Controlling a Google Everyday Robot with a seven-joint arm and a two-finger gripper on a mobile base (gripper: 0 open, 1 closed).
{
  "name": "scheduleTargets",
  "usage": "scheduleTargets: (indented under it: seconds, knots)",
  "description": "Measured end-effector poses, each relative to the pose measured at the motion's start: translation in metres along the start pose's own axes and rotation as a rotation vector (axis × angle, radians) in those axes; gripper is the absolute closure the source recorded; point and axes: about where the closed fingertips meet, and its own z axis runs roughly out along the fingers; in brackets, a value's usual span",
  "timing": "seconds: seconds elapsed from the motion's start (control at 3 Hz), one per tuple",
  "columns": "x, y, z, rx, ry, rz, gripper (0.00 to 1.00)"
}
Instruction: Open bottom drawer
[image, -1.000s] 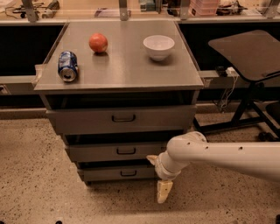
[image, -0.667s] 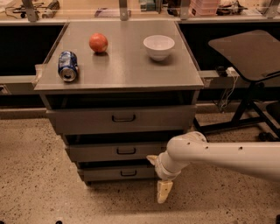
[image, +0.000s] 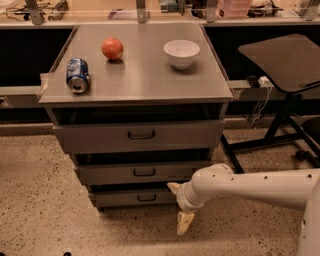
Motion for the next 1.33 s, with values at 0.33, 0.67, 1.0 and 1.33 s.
scheduleTargets:
  seconds: [0.33,0.67,1.0,1.33]
  knots:
    - [0.016,-0.003,0.036,0.042,-0.054,-0.006,0.0]
    - [0.034,-0.005,0.078,0.046,-0.107,-0.04,0.0]
    - [0.034,-0.005,0.078,0.046,-0.107,-0.04,0.0]
    - [0.047,-0.011,0.1,0.052,-0.111,-0.039,0.0]
